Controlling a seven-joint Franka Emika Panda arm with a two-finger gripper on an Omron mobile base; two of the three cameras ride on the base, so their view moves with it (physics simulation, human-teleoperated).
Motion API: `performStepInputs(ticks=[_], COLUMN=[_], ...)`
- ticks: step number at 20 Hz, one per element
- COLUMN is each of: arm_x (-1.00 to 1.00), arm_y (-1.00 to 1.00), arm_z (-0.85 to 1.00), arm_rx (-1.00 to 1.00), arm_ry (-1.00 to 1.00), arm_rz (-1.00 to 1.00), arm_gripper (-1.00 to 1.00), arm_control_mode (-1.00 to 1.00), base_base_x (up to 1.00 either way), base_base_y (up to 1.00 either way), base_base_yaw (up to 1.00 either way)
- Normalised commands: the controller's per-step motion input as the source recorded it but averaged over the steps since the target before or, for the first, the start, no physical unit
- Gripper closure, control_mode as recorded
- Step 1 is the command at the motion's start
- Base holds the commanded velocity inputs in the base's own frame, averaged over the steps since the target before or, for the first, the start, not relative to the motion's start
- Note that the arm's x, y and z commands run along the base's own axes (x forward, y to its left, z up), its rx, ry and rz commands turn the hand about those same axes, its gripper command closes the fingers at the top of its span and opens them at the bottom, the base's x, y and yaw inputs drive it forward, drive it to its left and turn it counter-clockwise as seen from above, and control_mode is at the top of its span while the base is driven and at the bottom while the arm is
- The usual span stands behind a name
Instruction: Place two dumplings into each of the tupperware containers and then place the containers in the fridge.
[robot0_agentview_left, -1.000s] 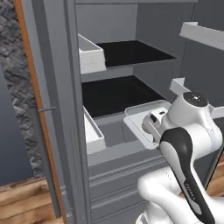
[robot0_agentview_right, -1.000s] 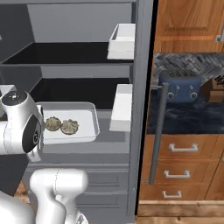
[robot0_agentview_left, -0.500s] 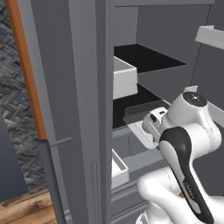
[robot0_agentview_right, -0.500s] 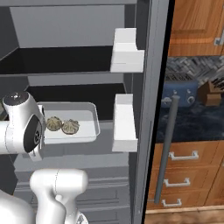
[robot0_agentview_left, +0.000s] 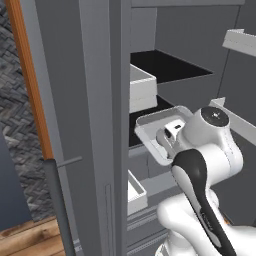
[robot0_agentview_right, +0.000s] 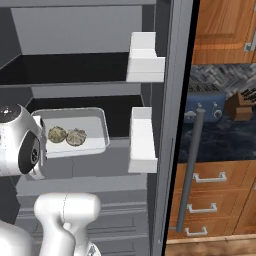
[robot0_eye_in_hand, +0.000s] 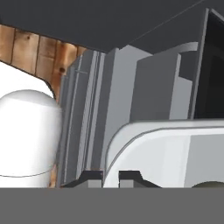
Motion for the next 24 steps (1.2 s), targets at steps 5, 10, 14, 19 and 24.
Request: performStepInputs(ticks=[5, 10, 14, 19, 24], arm_x=[0.72, 0.7, 0.5, 0.6, 0.71], arm_y=[-0.04, -0.3, -0.19, -0.02, -0.03], arm_z=[-0.27, -0.28, -0.2, -0.07, 0.0], arm_rx=[-0.01, 0.0, 0.0, -0.04, -0.05], arm_ry=[-0.07, 0.0, -0.04, -0.02, 0.0], arm_rz=[0.0, 0.0, 0.0, 0.0, 0.0], arm_gripper=[1.0, 1.0, 1.0, 1.0, 1.0], arm_control_mode=[-1.0, -1.0, -1.0, -1.0, -1.0], base_base_x=[0.0, 0.0, 0.0, 0.0, 0.0], base_base_y=[0.0, 0.0, 0.0, 0.0, 0.0], base_base_yaw=[0.0, 0.0, 0.0, 0.0, 0.0])
